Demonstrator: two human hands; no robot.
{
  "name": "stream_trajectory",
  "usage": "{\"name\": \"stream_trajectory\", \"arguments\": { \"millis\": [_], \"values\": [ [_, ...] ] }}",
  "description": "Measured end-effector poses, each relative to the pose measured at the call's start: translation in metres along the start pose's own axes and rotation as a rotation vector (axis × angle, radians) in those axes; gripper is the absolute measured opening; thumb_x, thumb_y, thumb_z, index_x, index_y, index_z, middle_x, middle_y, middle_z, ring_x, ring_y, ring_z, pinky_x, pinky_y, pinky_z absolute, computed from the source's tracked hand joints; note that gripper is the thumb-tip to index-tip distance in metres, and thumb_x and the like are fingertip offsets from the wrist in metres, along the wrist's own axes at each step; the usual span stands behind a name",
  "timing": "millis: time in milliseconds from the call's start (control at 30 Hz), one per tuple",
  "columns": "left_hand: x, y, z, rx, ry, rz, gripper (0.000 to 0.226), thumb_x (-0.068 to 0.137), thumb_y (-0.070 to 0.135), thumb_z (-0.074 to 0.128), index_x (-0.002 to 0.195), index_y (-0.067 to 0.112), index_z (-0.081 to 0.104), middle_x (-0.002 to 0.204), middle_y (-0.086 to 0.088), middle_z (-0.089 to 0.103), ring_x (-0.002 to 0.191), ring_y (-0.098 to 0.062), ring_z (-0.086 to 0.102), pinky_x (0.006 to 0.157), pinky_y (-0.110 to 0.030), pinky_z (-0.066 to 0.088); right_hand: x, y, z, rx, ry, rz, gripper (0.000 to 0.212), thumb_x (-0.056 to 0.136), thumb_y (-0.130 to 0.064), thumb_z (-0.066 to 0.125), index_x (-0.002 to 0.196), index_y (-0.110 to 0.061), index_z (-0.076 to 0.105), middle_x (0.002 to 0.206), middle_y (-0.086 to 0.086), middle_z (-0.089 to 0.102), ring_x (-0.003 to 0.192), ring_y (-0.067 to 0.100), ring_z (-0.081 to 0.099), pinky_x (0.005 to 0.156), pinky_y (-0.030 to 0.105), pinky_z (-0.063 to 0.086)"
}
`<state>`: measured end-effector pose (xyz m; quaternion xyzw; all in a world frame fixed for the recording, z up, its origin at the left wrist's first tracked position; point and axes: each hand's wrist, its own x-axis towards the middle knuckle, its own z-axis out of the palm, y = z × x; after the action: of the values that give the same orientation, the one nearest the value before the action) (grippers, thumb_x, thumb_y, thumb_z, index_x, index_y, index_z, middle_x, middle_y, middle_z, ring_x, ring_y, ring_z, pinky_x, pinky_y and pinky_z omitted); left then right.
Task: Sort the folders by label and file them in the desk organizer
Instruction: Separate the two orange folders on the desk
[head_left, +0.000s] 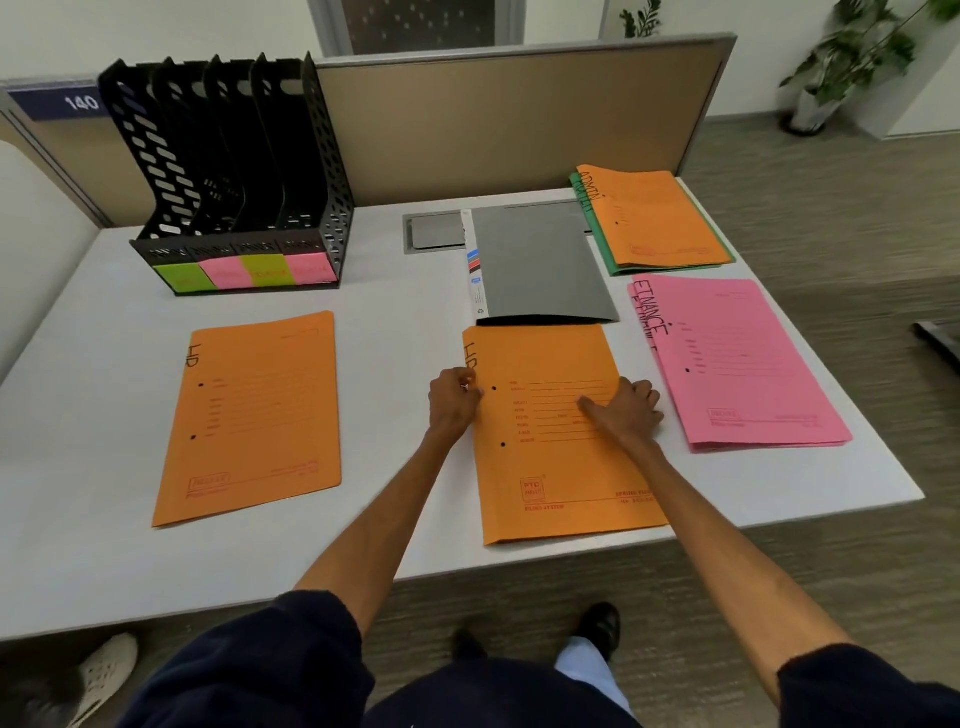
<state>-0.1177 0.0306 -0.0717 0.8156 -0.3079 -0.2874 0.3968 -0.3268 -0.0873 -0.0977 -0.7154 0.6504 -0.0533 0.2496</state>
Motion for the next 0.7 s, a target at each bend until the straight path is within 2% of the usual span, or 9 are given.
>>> {"name": "stream_trajectory", "arguments": {
  "millis": [67, 133, 333, 433, 567, 700],
  "values": [
    [-0.002, -0.002, -0.001, 0.003, -0.006, -0.002, 0.038, 0.090, 0.012, 0.065, 0.127, 0.005, 0.062, 0.125, -0.015, 0.065, 0.112, -0.027, 0.063, 0.097, -0.036, 0.049, -0.001, -0.001, 0.002, -0.012, 0.017, 0.005, 0.075, 0.081, -0.055, 0.065, 0.134, -0.007, 0.042, 0.138, 0.016, 0.038, 0.130, 0.034, 0.033, 0.105, 0.048, 0.031],
    [-0.005, -0.006, -0.001, -0.025, -0.007, -0.014, 0.044, 0.090, 0.017, 0.065, 0.132, 0.006, 0.058, 0.129, -0.014, 0.062, 0.116, -0.027, 0.060, 0.100, -0.039, 0.048, -0.003, -0.006, 0.005, -0.010, 0.050, -0.024, 0.075, 0.081, -0.053, 0.066, 0.136, -0.009, 0.041, 0.138, 0.015, 0.038, 0.131, 0.033, 0.032, 0.105, 0.048, 0.029],
    [-0.008, -0.017, -0.020, -0.039, 0.082, 0.023, 0.042, 0.091, 0.020, 0.066, 0.130, 0.007, 0.056, 0.126, -0.013, 0.061, 0.114, -0.026, 0.059, 0.098, -0.037, 0.049, -0.020, -0.057, 0.025, 0.096, 0.043, -0.260, 0.066, 0.080, -0.047, 0.071, 0.134, -0.016, 0.048, 0.136, 0.008, 0.041, 0.130, 0.027, 0.035, 0.104, 0.043, 0.029],
    [-0.008, -0.029, -0.043, 0.038, 0.176, 0.026, 0.039, 0.092, 0.019, 0.064, 0.129, 0.011, 0.056, 0.127, -0.009, 0.060, 0.122, -0.024, 0.052, 0.104, -0.044, 0.041, -0.032, -0.095, 0.038, 0.156, -0.020, -0.373, 0.061, 0.082, -0.043, 0.071, 0.132, -0.017, 0.050, 0.136, 0.007, 0.044, 0.129, 0.025, 0.039, 0.102, 0.041, 0.031],
    [-0.012, -0.055, -0.085, 0.076, 0.297, -0.036, 0.039, 0.090, 0.019, 0.063, 0.129, 0.017, 0.055, 0.126, -0.005, 0.057, 0.127, -0.022, 0.043, 0.103, -0.046, 0.031, -0.051, -0.141, 0.058, 0.173, -0.123, -0.498, 0.058, 0.083, -0.042, 0.070, 0.131, -0.016, 0.050, 0.134, 0.006, 0.048, 0.127, 0.024, 0.041, 0.099, 0.041, 0.035],
    [-0.021, -0.078, -0.127, 0.078, 0.370, -0.081, 0.040, 0.088, 0.018, 0.063, 0.128, 0.017, 0.055, 0.126, -0.004, 0.057, 0.125, -0.024, 0.044, 0.104, -0.048, 0.034, -0.074, -0.178, 0.080, 0.174, -0.222, -0.571, 0.059, 0.083, -0.040, 0.071, 0.132, -0.016, 0.049, 0.134, 0.006, 0.048, 0.128, 0.024, 0.042, 0.102, 0.041, 0.036]
  ]
}}
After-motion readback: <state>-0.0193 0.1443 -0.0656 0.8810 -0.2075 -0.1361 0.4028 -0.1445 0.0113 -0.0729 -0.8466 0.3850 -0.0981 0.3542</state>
